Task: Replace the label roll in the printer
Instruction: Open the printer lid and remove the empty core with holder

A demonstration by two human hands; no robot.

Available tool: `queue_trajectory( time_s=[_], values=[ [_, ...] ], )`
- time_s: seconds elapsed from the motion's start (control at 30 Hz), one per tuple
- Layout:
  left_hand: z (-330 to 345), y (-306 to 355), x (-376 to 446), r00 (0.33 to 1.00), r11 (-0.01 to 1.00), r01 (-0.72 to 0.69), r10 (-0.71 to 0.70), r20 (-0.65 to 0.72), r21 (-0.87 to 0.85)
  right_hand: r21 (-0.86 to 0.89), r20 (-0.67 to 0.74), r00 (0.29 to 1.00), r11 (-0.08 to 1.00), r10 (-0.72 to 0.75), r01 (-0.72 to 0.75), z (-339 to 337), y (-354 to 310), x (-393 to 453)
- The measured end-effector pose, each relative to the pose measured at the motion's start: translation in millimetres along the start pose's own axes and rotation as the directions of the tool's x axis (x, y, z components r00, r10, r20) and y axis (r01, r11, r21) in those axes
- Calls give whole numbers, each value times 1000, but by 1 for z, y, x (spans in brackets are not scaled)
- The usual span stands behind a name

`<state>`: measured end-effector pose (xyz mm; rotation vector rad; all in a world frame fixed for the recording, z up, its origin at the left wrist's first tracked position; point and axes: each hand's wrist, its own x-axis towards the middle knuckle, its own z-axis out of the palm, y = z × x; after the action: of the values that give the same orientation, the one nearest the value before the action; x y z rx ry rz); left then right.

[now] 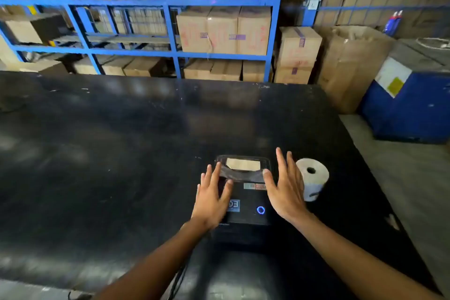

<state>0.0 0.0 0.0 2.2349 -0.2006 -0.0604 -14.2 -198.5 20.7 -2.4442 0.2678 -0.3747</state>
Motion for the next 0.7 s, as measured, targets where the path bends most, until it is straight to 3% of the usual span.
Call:
queue_trajectory(
  time_s=[0.13, 0.3, 0.4, 0.53, 0.6, 0.7],
  values=[
    [15, -19, -29, 985, 954, 122, -150, -83, -273, 117, 92, 991, 988, 92, -103, 12, 19, -37],
    [29, -34, -55, 942, 792, 298, -335, 28, -533, 366, 186, 940, 868, 286, -337, 23, 29, -79],
    [34, -39, -62, 946, 768, 296, -318, 63, -569, 513, 306, 880, 716, 364, -474, 28, 26, -96],
    [35, -42, -62, 953, 752, 276, -297, 67, -599, 618, 358, 851, 585, 385, -525, 30, 17, -103],
    [36, -43, -64, 951, 744, 281, -299, 74, -606, 658, 316, 839, 535, 443, -530, 34, 15, -104],
    [38, -43, -65, 946, 739, 290, -317, 66, -608, 672, 205, 831, 543, 518, -504, 36, 14, -102]
  ],
)
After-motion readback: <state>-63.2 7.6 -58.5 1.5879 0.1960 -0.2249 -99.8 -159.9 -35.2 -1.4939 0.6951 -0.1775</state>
